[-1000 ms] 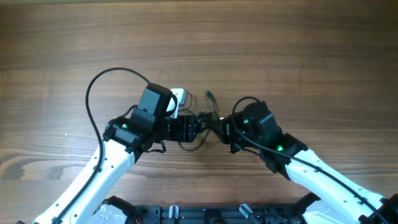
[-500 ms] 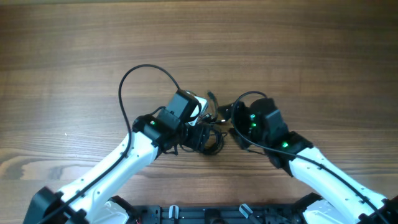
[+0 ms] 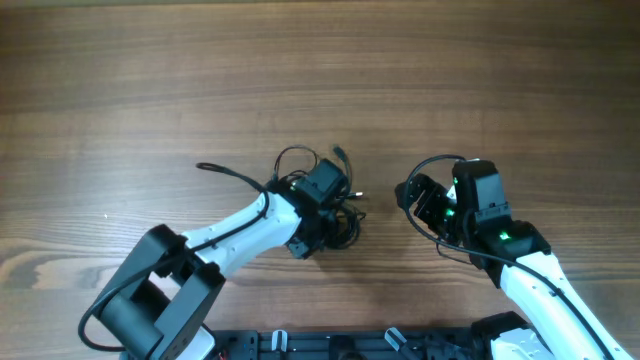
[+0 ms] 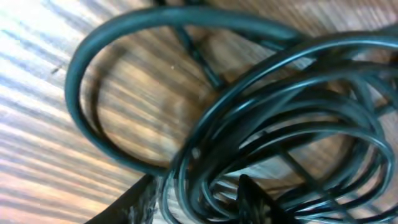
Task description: Untangle cables
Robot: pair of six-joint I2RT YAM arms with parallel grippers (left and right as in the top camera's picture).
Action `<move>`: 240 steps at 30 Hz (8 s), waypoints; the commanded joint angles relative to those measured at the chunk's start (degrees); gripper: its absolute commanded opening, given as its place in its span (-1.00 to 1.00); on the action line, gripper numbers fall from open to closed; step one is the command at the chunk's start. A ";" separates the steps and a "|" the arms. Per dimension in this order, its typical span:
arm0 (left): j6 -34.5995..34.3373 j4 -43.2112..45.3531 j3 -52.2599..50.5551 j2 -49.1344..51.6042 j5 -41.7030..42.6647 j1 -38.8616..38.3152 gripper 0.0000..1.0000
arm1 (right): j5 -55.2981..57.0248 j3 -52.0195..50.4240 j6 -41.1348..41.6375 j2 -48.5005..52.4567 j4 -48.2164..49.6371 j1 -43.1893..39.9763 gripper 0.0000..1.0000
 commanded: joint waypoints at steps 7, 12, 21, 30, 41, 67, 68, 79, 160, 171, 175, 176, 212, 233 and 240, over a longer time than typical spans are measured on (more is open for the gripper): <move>27.74 -7.98 7.13 -9.42 -0.96 6.47 -0.92 | -1.49 0.28 -5.03 -0.81 -0.37 -0.13 0.99; 56.26 -12.76 12.87 -24.65 4.31 9.75 -0.90 | -6.58 0.28 -4.98 -0.81 3.45 -0.13 1.00; 64.70 -13.86 12.87 -39.15 -15.65 9.75 -0.92 | -30.01 0.28 -19.78 -0.74 11.82 -0.13 1.00; 60.06 -14.05 12.87 -39.54 -17.33 9.75 -0.92 | -36.76 0.26 -19.34 0.55 24.06 3.76 0.99; 37.27 -13.03 12.87 -43.80 -17.31 9.75 -0.92 | -28.13 0.26 -6.82 14.34 53.20 16.20 0.64; 30.34 -27.39 13.25 -45.66 -30.42 28.98 -0.92 | -36.98 0.28 -6.75 15.58 46.86 -18.12 -0.91; 30.34 -27.17 13.25 -48.06 -30.42 32.20 -0.92 | -37.20 0.28 -6.73 15.58 45.40 -21.90 -0.91; 14.88 -21.77 13.11 -51.28 1.77 42.77 -0.92 | -48.76 0.28 -15.41 15.61 39.41 -22.16 0.16; 15.61 -4.72 19.21 8.79 -14.14 17.99 -0.92 | -18.86 0.28 -19.76 15.63 12.98 -8.35 0.50; 15.08 -11.93 23.89 -11.54 -12.39 14.84 -0.92 | -30.03 0.28 -19.43 15.63 25.40 3.50 0.55; 11.50 -12.70 23.89 -11.56 -11.74 14.82 -0.92 | -16.74 0.28 -3.21 15.63 39.74 13.25 0.23; 10.88 -12.66 23.89 -11.56 -10.95 14.82 -0.92 | -14.88 0.28 -1.46 15.63 41.75 14.56 0.15; 25.73 -14.75 24.00 -27.10 0.39 50.21 -0.92 | 3.02 0.28 -17.07 -18.34 8.00 1.57 -0.91; 49.99 -10.27 23.76 -15.19 20.63 25.57 0.39 | -32.44 3.08 4.63 11.52 56.74 2.43 -0.91; 58.66 -6.32 23.61 -6.32 32.79 20.50 0.52 | -39.21 3.08 8.98 11.47 56.65 -4.00 -0.91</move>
